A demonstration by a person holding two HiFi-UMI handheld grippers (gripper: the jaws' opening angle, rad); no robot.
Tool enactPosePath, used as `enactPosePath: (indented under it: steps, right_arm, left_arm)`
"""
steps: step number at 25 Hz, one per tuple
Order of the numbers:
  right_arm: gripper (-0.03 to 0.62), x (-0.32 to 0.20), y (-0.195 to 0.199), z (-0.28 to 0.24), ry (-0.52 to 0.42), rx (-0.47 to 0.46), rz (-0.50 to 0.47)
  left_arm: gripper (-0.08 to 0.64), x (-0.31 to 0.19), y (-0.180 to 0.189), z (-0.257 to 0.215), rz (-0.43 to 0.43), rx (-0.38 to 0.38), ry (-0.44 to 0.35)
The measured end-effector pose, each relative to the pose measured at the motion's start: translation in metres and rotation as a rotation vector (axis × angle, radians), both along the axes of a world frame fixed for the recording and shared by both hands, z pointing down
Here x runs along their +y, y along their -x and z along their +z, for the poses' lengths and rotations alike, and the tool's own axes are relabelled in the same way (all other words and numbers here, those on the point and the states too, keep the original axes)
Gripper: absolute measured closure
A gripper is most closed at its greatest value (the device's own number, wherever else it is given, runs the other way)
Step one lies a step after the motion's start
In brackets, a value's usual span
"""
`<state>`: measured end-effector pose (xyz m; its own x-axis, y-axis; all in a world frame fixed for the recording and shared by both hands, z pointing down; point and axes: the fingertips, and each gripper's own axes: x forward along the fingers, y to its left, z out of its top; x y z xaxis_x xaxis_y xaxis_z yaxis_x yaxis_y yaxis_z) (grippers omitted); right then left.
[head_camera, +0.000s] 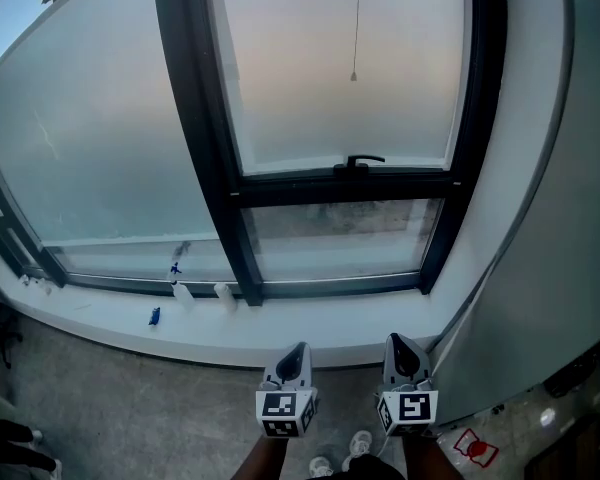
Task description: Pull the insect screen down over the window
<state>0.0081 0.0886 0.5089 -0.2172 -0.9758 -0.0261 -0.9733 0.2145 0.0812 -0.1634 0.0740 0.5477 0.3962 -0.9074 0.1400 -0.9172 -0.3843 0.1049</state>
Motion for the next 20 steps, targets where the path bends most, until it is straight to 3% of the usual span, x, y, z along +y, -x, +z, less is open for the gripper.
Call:
enactPosePath:
  steps: [20]
  right_arm:
    - [0.589, -0.129, -0.045, -0.001, 0.022, -0.053, -0.057]
  left_arm:
    - [0.557, -0.129, -0.062, -0.017, -0.021, -0.076, -0.022]
